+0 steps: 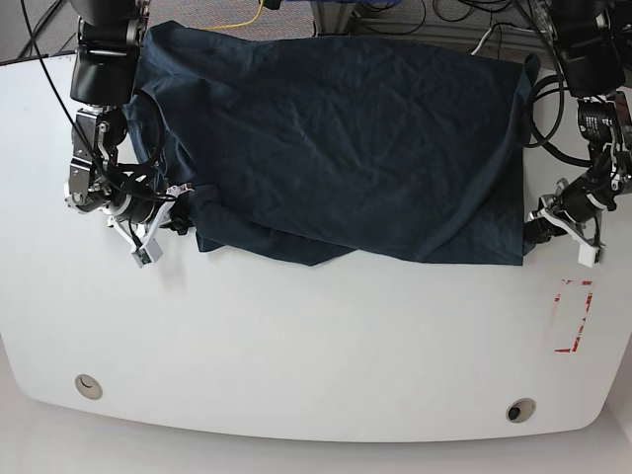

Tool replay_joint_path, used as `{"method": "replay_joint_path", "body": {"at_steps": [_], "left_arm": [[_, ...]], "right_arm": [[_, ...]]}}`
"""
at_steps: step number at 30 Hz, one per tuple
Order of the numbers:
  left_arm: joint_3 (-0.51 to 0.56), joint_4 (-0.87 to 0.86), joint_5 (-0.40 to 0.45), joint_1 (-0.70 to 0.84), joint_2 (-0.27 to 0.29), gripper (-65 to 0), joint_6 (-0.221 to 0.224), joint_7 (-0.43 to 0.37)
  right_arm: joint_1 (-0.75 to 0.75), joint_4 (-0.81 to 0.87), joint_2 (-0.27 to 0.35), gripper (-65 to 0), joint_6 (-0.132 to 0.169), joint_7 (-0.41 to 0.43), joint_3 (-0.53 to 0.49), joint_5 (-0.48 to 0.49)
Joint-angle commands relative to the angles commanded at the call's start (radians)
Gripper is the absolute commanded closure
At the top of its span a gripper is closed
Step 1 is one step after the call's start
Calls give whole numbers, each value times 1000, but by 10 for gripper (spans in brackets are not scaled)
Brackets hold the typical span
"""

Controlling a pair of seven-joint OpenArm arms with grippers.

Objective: Layout the t-shirt on the table in an organized manner, then fold the t-shirt properly

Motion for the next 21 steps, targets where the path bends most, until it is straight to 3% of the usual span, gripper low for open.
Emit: {"method": "replay_joint_path", "body": {"at_steps": [5,13,21], "left_arm": [[-3,61,0,-6,-25,0,0,2],[3,193,5,-58,-72,0,0,0],[44,278,5,-186,-98,0,0,2]], "right_arm": [[0,83,-2,-3,0,-3,0,-3],[84,173,2,-3,0,-75,0,-5],[201,180,44,-5,0,-77,0,-5]]}}
